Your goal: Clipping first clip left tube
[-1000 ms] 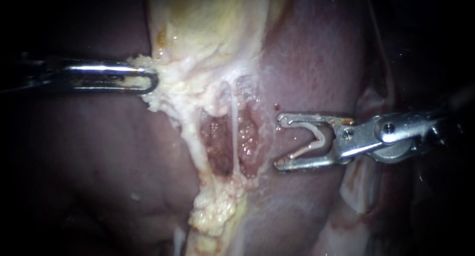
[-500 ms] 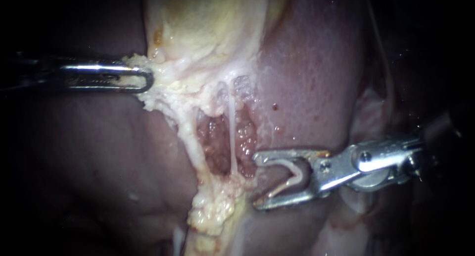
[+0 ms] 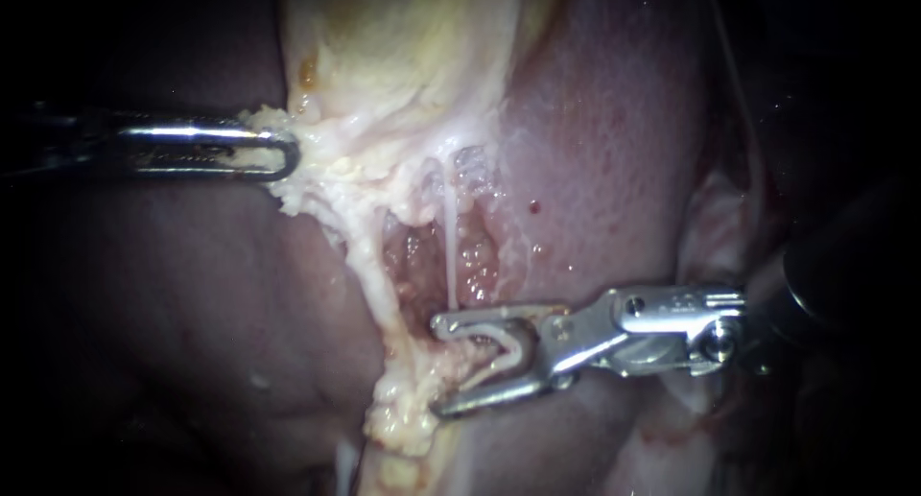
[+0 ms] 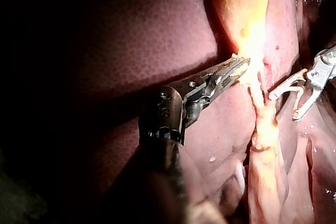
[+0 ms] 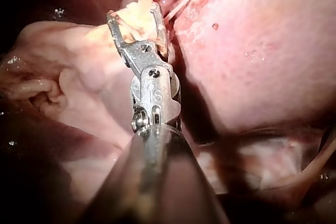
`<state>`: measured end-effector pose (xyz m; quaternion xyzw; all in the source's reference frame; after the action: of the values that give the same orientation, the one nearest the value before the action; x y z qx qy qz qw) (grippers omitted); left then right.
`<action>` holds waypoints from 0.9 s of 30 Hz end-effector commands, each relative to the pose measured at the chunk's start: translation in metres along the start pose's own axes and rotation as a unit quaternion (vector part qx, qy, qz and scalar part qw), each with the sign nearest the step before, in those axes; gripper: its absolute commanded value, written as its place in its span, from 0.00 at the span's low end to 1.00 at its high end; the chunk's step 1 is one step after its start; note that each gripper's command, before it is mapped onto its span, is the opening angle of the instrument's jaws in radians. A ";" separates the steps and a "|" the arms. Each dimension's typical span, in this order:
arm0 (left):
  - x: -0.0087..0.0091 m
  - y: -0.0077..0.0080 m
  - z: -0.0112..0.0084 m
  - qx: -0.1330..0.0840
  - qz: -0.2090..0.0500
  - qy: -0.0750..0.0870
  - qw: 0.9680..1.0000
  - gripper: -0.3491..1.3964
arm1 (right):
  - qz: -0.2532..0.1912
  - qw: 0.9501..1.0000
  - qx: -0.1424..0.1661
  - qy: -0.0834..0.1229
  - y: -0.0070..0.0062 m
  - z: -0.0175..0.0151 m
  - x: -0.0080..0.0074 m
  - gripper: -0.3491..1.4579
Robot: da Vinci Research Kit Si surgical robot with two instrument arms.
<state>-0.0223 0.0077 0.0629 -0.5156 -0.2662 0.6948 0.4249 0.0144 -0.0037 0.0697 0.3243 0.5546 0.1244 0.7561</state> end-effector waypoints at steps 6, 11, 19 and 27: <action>0.0000 0.0000 0.0000 0.000 0.000 0.000 1.000 0.00 | 0.007 1.000 -0.002 0.000 0.0020 0.0001 -0.0013 0.47; -0.0001 -0.0001 0.0000 0.000 0.000 0.000 1.000 0.00 | 0.008 1.000 -0.004 0.003 0.0033 0.0007 -0.0022 0.47; -0.0001 -0.0001 0.0001 0.000 0.000 0.000 1.000 0.00 | 0.006 1.000 -0.004 0.022 0.0038 0.0016 -0.0027 0.47; -0.0002 -0.0001 0.0002 0.001 0.001 0.000 1.000 0.00 | -0.004 0.998 0.053 0.023 0.0043 0.0030 -0.0022 0.46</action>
<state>-0.0225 0.0076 0.0632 -0.5156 -0.2650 0.6952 0.4250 0.0174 -0.0027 0.0746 0.3621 0.5808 0.0960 0.7228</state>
